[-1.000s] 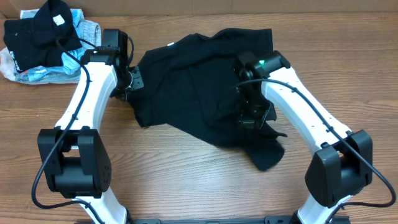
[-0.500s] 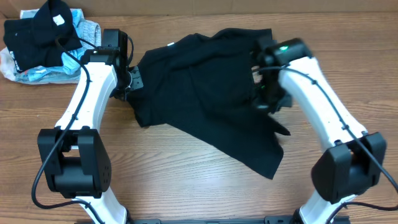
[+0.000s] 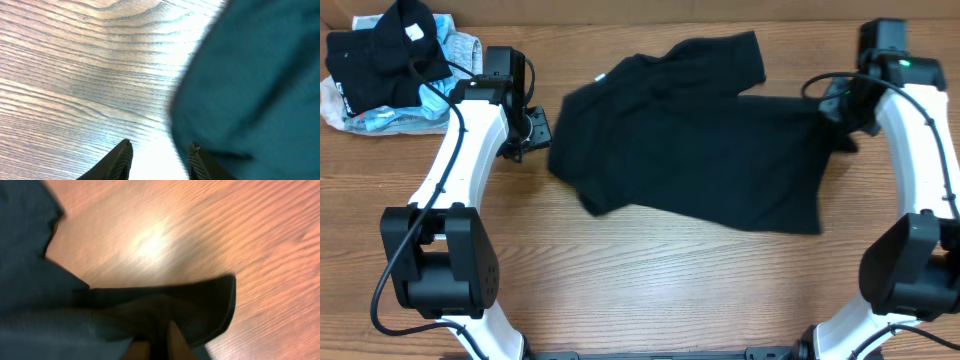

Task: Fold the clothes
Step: 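Release the hem and pull the right gripper back to the right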

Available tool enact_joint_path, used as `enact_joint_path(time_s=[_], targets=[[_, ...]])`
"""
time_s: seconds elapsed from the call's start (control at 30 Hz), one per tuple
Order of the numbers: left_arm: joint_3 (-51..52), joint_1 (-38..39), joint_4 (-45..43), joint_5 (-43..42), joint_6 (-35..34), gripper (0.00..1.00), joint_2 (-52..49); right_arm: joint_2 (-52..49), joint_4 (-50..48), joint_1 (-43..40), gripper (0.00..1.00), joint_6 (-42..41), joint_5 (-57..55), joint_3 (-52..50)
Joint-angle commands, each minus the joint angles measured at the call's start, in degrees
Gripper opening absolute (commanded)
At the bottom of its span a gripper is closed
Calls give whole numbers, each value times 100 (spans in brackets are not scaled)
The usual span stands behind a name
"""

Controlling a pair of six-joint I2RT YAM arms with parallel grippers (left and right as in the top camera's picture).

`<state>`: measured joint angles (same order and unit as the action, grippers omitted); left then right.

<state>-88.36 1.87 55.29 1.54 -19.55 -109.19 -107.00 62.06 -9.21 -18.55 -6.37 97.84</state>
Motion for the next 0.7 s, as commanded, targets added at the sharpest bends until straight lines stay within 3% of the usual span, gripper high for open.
enact_joint_path(time_s=[0.0,0.03,0.07,0.2,0.33,0.67], targets=[[55,33,11,4,28,40,-26,59,-321,-356,42,175,-15,157],[55,37,11,-20,26,41,-26,59,-396,-435,90,251,35,157],[55,42,11,-61,31,42,-26,61,-426,-501,100,247,42,157],[55,42,13,-367,175,42,-26,61,-120,-669,100,68,192,160],[22,39,42,-664,321,36,15,61,498,-693,100,26,826,219],[-116,63,728,-944,260,41,901,358,1818,-688,100,-573,946,455]])
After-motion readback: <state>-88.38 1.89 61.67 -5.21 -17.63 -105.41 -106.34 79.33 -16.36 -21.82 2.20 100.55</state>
